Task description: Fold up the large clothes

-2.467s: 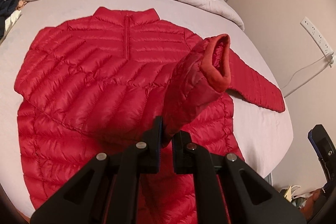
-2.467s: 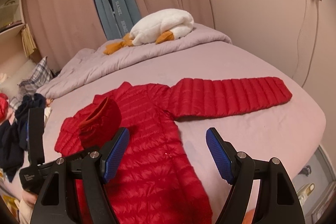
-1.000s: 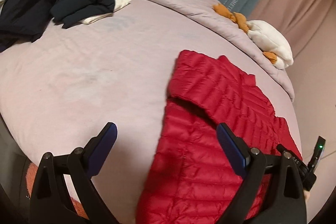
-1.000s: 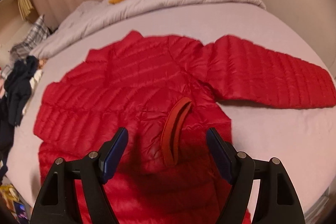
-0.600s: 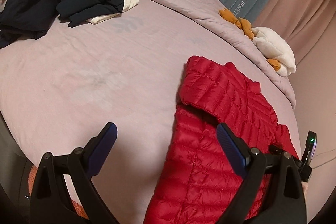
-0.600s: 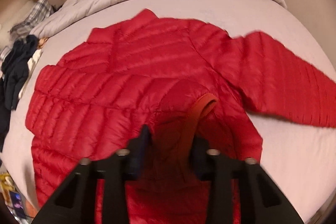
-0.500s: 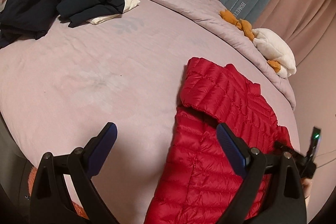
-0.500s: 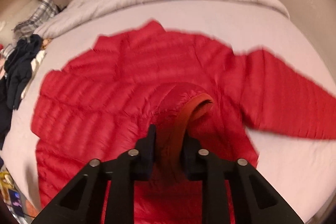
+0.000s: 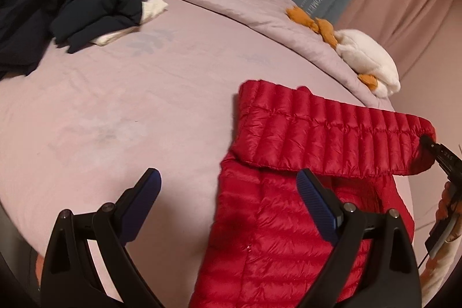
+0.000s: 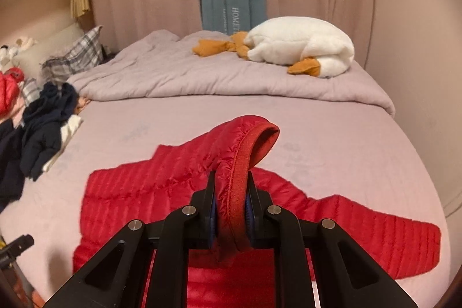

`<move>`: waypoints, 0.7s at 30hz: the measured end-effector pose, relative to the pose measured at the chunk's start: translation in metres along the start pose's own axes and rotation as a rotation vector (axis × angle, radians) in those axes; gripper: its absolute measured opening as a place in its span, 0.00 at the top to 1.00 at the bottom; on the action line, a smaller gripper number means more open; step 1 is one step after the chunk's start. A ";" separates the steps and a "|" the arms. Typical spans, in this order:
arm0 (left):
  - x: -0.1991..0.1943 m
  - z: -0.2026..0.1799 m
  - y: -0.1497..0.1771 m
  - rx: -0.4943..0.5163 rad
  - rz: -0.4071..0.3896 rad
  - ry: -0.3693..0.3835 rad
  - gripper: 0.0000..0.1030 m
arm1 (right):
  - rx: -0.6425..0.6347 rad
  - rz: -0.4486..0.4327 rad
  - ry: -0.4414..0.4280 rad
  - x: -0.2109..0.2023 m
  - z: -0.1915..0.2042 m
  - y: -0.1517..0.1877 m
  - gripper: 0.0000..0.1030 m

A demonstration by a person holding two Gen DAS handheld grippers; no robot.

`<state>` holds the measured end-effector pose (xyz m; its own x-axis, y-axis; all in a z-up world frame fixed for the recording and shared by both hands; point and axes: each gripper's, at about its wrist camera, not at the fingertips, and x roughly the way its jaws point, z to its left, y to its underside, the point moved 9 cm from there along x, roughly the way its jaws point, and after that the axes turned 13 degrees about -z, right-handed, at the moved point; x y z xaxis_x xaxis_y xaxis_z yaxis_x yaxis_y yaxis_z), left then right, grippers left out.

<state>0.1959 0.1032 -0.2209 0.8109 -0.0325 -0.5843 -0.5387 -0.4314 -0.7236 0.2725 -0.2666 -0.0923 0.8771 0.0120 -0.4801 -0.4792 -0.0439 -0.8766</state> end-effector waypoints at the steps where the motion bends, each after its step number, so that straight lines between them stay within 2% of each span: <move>1: 0.005 -0.002 0.001 0.001 0.010 0.002 0.10 | -0.001 0.007 0.009 0.004 -0.002 0.003 0.83; 5: 0.031 -0.017 0.004 -0.004 0.055 0.045 0.22 | 0.018 0.073 0.056 0.024 -0.021 0.038 0.83; 7: 0.045 -0.025 0.009 -0.010 0.093 0.065 0.32 | 0.017 0.121 0.076 0.035 -0.029 0.062 0.84; 9: 0.059 -0.033 0.014 -0.017 0.131 0.095 0.48 | 0.025 0.181 0.096 0.048 -0.037 0.086 0.84; 12: 0.076 -0.041 0.020 -0.027 0.167 0.128 0.60 | 0.048 0.257 0.123 0.063 -0.053 0.115 0.83; 16: 0.101 -0.045 0.035 0.002 0.209 0.096 0.66 | 0.082 0.317 0.126 0.074 -0.064 0.138 0.84; 18: 0.113 -0.039 0.047 0.020 0.244 0.043 0.67 | 0.095 0.326 0.126 0.074 -0.068 0.142 0.84; 21: 0.123 -0.033 0.059 0.002 0.269 0.016 0.66 | 0.104 0.328 0.125 0.075 -0.068 0.148 0.84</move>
<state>0.2716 0.0443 -0.3230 0.6418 -0.1602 -0.7499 -0.7360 -0.4034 -0.5437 0.2693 -0.3400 -0.2554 0.6705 -0.1080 -0.7340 -0.7305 0.0768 -0.6786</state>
